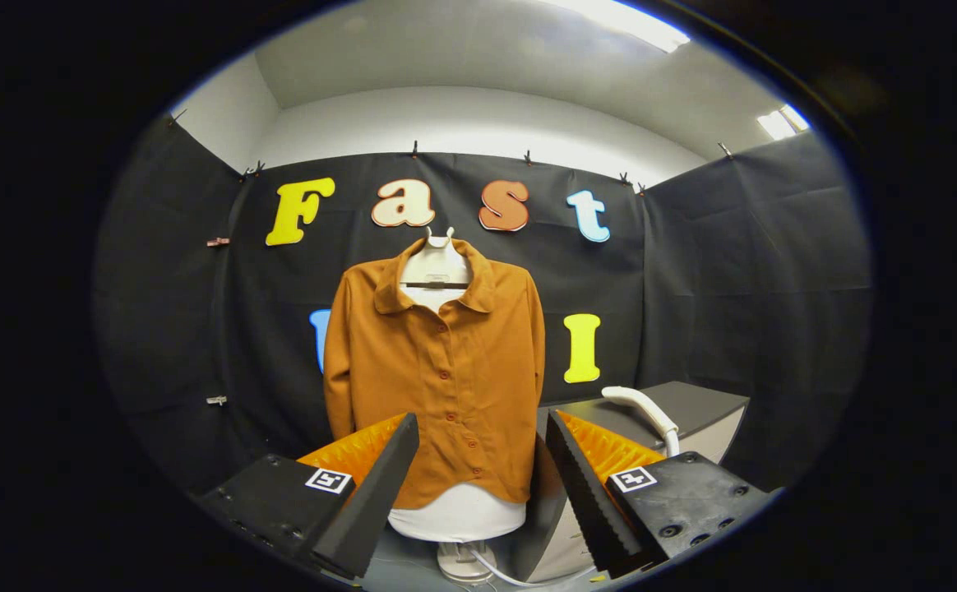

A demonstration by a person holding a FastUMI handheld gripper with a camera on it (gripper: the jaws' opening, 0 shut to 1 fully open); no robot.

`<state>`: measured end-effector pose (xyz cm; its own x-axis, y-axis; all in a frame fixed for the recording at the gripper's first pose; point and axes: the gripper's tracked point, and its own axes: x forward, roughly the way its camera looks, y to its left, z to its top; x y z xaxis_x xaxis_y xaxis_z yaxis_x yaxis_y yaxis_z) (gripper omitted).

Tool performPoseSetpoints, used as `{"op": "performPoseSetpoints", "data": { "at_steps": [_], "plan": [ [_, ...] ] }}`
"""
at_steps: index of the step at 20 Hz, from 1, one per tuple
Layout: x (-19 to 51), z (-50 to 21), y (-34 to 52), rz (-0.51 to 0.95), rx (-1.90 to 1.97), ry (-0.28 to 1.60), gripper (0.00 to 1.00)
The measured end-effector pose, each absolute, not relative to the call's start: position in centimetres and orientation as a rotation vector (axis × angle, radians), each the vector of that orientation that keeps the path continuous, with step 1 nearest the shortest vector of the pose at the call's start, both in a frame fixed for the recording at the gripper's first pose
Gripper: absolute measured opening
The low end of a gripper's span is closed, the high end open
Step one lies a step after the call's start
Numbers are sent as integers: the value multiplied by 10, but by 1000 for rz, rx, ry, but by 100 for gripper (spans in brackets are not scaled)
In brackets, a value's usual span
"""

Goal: Iron the clothes twice with a garment steamer, once on the left side and once on the right side.

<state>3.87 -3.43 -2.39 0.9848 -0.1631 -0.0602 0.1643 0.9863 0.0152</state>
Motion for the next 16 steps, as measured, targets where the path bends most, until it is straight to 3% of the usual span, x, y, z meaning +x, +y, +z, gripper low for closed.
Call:
{"op": "performPoseSetpoints", "data": {
  "at_steps": [16],
  "plan": [
    [160,-59,-264,-255,12,130,98]
  ]
}}
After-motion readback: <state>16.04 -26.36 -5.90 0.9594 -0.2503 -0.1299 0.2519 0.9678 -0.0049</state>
